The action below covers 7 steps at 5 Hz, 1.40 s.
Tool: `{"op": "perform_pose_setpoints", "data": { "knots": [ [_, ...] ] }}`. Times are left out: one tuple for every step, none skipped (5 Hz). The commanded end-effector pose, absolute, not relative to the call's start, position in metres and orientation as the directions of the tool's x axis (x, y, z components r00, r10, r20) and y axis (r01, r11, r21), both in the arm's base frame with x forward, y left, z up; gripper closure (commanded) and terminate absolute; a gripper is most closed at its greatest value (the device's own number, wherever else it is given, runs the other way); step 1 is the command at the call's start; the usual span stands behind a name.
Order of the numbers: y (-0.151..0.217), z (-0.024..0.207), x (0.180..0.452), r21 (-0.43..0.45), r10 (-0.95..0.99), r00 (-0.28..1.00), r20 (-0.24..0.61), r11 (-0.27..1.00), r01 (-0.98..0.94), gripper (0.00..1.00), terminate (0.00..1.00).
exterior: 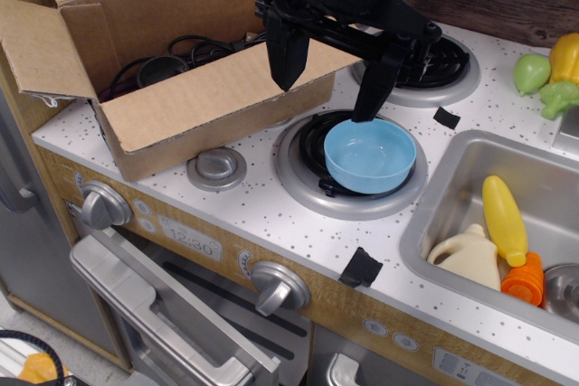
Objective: Pick up bowl and put in small4fbox
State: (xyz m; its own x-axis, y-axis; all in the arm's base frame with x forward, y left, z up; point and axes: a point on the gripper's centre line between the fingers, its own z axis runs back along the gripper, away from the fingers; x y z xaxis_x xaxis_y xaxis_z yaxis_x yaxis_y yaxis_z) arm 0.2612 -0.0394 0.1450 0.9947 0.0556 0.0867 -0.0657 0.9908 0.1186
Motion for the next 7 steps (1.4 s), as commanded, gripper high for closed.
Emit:
{"op": "perform_pose_setpoints", "data": {
  "knots": [
    [-0.039, 0.145, 0.261, 0.119, 0.056, 0.995, 0.087, 0.991, -0.066, 0.0, 0.0],
    [-0.06, 0.134, 0.283, 0.08, 0.002, 0.995, 0.098, 0.997, -0.01, 0.0, 0.0],
    [-0.072, 0.122, 0.295, 0.106, -0.077, 0.992, 0.099, 0.992, 0.066, 0.0, 0.0],
    [-0.07, 0.11, 0.31, 0.065, -0.135, 0.984, 0.113, 0.99, 0.128, 0.0, 0.0],
    [-0.078, 0.089, 0.321, 0.072, -0.152, 0.977, 0.152, 0.987, 0.143, 0.0, 0.0],
    [-0.073, 0.069, 0.327, 0.069, -0.184, 0.967, 0.177, 0.982, 0.175, 0.0, 0.0],
    [-0.072, 0.051, 0.334, 0.073, -0.202, 0.957, 0.207, 0.979, 0.19, 0.0, 0.0]
  ]
}}
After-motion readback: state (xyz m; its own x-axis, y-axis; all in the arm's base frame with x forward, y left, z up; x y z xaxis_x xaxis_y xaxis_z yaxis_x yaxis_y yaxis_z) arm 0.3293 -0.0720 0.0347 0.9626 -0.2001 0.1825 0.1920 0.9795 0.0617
